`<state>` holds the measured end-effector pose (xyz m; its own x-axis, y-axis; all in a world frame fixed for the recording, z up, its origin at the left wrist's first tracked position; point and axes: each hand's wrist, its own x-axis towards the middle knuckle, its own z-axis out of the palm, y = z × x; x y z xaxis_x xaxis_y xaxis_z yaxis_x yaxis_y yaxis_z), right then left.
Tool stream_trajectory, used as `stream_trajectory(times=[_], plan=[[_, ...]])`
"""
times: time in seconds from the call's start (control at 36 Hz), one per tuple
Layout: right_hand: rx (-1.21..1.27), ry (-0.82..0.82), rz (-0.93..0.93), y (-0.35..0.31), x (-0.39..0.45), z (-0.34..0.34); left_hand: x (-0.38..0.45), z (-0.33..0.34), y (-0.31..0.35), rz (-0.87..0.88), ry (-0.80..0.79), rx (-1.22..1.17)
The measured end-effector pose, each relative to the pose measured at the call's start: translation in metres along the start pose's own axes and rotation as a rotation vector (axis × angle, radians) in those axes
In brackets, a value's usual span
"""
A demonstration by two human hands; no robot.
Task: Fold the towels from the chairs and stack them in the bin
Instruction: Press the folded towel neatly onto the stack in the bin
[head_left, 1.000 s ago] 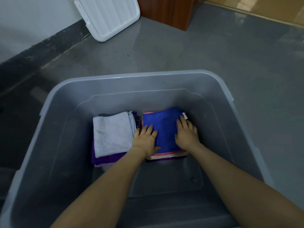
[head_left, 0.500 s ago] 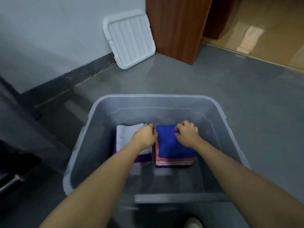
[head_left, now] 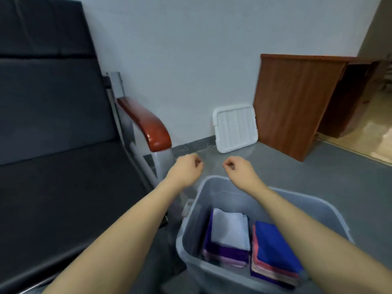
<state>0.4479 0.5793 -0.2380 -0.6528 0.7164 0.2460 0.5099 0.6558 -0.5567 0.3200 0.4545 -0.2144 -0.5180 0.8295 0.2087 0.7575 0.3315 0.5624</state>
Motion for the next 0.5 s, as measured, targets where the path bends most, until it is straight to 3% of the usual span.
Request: stream_trajectory(times=[0.25, 0.5], plan=[[0.16, 0.049, -0.342, -0.163, 0.023, 0.038, -0.037, -0.137, -0.072, -0.141, 0.281, 0.009], [0.153, -0.114, -0.518, -0.301, 0.023, 0.114, -0.096, -0.233, -0.163, -0.338, 0.408, 0.043]])
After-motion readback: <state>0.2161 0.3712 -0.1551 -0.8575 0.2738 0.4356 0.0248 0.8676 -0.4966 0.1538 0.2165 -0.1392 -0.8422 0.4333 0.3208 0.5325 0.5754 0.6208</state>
